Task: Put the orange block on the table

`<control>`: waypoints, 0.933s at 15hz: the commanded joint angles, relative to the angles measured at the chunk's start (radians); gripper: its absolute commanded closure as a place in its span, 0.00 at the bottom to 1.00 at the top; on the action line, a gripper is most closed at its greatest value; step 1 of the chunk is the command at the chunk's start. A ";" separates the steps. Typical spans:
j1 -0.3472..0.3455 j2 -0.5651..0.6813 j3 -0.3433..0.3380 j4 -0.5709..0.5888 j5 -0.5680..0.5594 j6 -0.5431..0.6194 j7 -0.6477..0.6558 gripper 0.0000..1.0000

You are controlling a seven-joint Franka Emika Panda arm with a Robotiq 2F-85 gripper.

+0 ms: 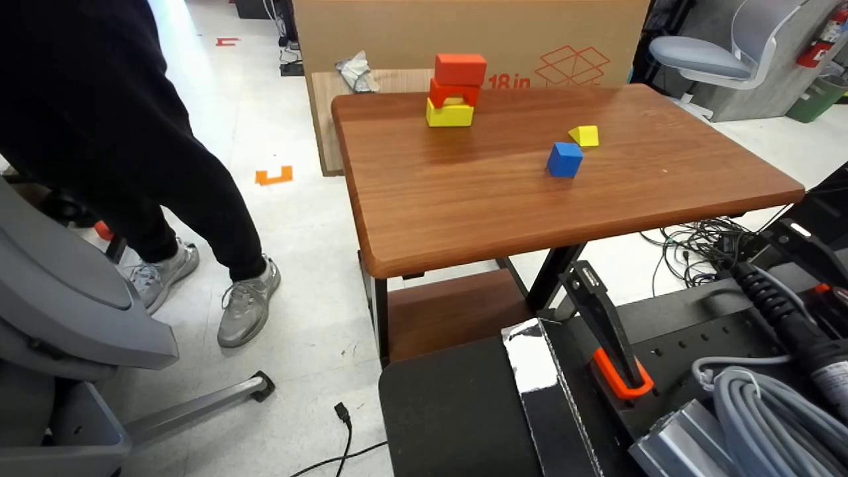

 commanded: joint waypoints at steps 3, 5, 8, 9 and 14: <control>0.045 0.188 -0.010 0.179 0.070 0.048 -0.048 0.00; 0.050 0.244 -0.009 0.225 0.116 0.069 -0.075 0.00; 0.083 0.350 -0.021 0.316 0.109 0.037 -0.054 0.00; 0.108 0.388 -0.033 0.348 0.070 0.025 -0.017 0.00; 0.190 0.525 -0.067 0.480 0.039 -0.019 0.026 0.00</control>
